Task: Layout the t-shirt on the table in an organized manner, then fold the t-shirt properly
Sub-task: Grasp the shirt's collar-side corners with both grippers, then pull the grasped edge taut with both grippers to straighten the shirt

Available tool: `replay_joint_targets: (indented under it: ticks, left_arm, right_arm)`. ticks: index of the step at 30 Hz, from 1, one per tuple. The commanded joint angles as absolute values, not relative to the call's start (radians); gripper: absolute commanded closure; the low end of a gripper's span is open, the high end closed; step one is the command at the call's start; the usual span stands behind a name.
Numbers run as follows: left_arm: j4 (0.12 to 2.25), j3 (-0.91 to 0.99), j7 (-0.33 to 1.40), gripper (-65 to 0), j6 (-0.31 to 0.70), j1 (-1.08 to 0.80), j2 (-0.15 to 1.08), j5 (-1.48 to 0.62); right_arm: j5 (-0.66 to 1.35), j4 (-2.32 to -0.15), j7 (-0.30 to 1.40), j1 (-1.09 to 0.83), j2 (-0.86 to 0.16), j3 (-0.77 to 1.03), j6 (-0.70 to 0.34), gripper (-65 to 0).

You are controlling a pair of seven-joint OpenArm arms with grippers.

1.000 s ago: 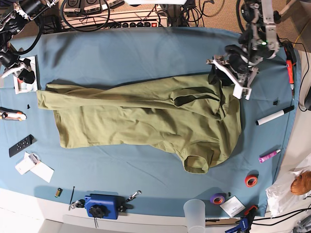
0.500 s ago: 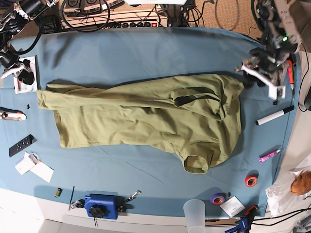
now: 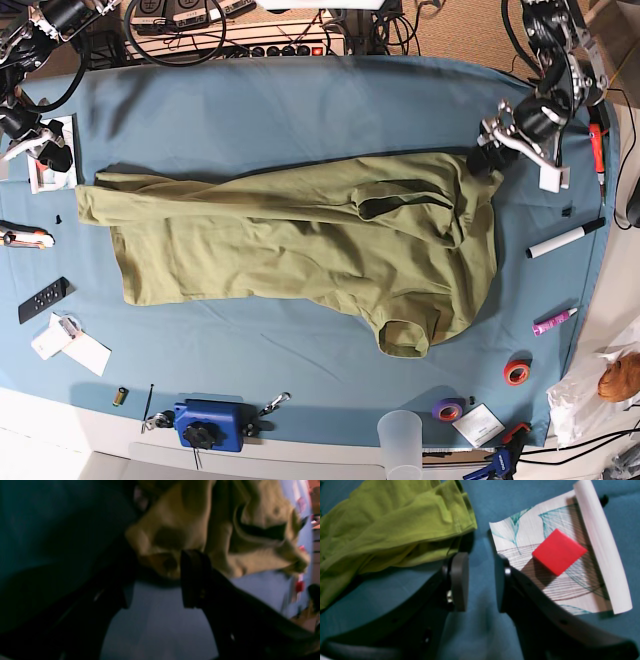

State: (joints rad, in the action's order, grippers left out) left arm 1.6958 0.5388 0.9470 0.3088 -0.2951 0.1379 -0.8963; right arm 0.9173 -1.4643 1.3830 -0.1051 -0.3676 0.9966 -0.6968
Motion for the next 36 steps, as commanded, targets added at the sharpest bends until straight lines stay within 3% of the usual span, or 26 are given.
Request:
replay_joint_targets:
  ticks: [1, 13, 21, 36]
  left_arm:
    - [1.692, 0.541, 0.950, -28.3, 0.324, -0.286, 0.141, -0.918]
    - [1.662, 0.539, 1.039, -28.3, 0.417, -0.265, 0.119, -1.064]
    - [1.662, 0.539, 1.044, -28.3, 0.424, -0.266, 0.120, -1.063]
    - [1.662, 0.539, 1.056, -27.0, 0.447, -0.266, 0.120, -1.053]
  right_arm:
    - [0.939, -1.478, 1.369, -0.100, -0.395, 1.001, -0.698, -18.4]
    - [0.939, -1.477, 1.373, -0.106, -0.334, 0.941, -0.698, -18.4]
    - [0.765, -1.477, 1.165, -0.105, -0.288, 0.767, -0.698, -18.4]
    - [0.818, -1.375, 1.134, -0.092, -0.258, 0.776, -0.698, -16.8]
